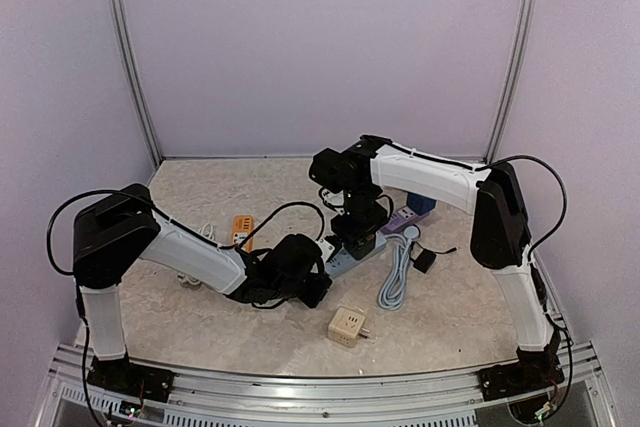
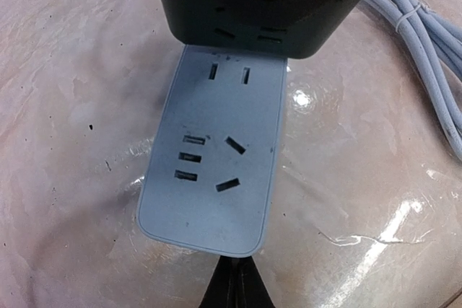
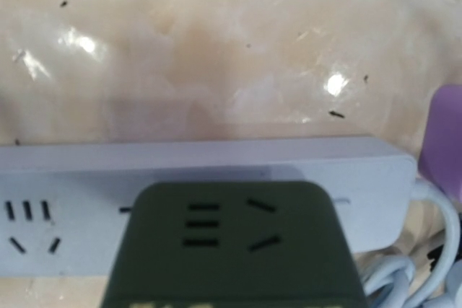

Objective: Insert the plug
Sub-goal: Insert the plug into the socket.

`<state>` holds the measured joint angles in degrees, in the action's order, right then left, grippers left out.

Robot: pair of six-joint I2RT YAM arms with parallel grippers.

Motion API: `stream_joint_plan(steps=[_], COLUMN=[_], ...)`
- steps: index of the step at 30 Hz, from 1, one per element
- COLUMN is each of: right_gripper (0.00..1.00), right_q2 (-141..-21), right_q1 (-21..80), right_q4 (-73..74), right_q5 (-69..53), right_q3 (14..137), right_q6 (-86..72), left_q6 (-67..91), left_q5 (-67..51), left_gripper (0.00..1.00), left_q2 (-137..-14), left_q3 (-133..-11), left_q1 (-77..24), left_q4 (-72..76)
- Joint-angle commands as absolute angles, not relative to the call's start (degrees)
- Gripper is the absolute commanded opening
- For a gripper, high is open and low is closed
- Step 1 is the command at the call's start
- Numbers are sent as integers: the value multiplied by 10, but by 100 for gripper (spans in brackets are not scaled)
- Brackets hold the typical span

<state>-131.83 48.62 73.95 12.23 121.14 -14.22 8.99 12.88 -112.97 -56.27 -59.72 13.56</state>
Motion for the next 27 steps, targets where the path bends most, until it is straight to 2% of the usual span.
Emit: stream_joint_plan(steps=[1, 14, 19, 27], right_gripper=[0, 0, 0, 0], right_q2=[-1392, -1349, -1370, -1413], right_q1=[488, 445, 440, 435], right_q4=[702, 629, 659, 725], right_q5=[125, -63, -83, -37], right_q3=[1176, 1083, 1120, 1175], right_q6=[-125, -146, -144, -132], left_q6=[92, 81, 81, 79], left_q5=[155, 144, 143, 145], left_gripper=[1, 0, 0, 0], left_q2=[-1113, -1108, -1109, -1103], left_q3=[-565, -547, -548, -547], left_q1=[-587, -588, -589, -591], left_q4=[191, 223, 223, 222])
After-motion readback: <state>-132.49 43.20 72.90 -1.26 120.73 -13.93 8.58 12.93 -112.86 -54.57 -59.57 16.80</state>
